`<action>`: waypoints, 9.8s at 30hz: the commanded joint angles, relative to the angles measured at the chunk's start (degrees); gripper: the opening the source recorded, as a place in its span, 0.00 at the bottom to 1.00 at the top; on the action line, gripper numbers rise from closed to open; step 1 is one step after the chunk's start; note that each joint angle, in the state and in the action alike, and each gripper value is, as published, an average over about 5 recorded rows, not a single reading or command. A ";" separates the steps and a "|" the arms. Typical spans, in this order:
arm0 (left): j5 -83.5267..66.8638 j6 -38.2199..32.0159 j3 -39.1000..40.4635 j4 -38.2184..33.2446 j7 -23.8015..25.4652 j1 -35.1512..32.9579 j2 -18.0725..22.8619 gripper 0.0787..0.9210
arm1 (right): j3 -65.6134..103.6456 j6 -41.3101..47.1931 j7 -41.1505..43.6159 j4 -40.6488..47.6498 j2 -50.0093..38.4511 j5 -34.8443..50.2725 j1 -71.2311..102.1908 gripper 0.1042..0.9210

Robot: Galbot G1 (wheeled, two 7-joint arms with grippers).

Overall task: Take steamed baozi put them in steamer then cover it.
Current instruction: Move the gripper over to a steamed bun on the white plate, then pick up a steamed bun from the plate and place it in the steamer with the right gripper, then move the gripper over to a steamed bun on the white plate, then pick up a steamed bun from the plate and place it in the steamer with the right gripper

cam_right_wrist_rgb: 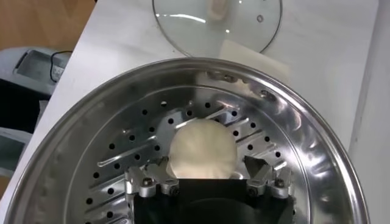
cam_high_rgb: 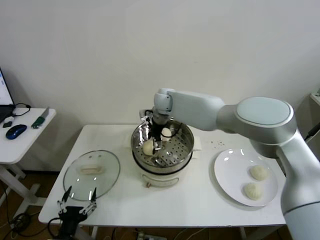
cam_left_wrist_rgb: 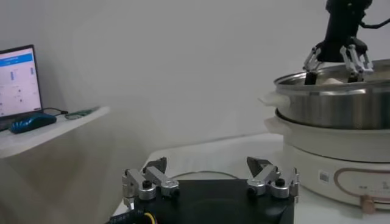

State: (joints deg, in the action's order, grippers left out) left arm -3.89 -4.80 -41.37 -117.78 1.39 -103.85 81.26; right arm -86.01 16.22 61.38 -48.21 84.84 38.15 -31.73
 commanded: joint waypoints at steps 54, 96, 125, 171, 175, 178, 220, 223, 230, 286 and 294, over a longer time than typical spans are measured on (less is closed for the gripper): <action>1.79 1.37 -1.04 -1.50 -0.40 -1.08 1.80 0.88 | 12.50 -4.94 2.70 -24.54 -55.46 -32.92 19.68 0.88; -1.50 2.80 -1.03 -1.46 -2.14 -1.06 1.89 0.88 | 6.25 -15.04 5.35 -25.14 -49.08 -34.86 7.27 0.71; -0.67 4.27 -0.28 -1.05 -3.29 -0.15 1.63 0.88 | 3.20 -42.05 9.37 -21.75 -9.01 -36.59 -15.66 0.72; -0.91 5.78 -0.72 -0.02 -3.32 3.46 -0.50 0.88 | 5.32 -48.77 9.28 -23.29 -5.55 -49.74 -4.03 0.88; -0.89 5.70 -0.69 -0.23 -3.32 3.11 -0.41 0.88 | 6.51 -46.58 8.49 -22.51 -8.96 -46.30 -6.91 0.88; -0.87 5.56 -0.71 -0.33 -3.34 2.75 -0.43 0.88 | 4.95 -40.73 5.92 -21.41 -13.10 -39.56 -10.81 0.88; 0.12 4.25 0.47 -1.53 -3.68 2.57 0.63 0.88 | 36.31 -15.65 2.95 -8.91 -50.66 -50.84 33.24 0.88; 0.28 4.38 0.49 -1.45 -3.70 2.68 0.66 0.88 | 38.24 -15.74 2.91 -8.20 -49.85 -51.24 34.42 0.88; 0.62 4.49 0.58 -1.24 -3.73 2.75 0.84 0.88 | 39.50 -16.12 2.92 -6.22 -48.32 -52.10 35.03 0.88; 10.47 5.85 10.48 -5.76 2.46 -1.18 2.10 0.88 | -6.16 0.92 -3.76 -13.03 -24.82 10.20 -16.08 0.71; 10.82 6.12 11.38 -6.84 2.33 0.05 1.34 0.88 | -14.23 1.78 -4.31 -12.61 -15.60 17.60 -18.34 0.72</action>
State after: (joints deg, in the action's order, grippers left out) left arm 5.16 1.12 -32.49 -123.77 2.91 -103.93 82.88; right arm -86.89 14.96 58.39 -59.57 57.47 39.30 -41.21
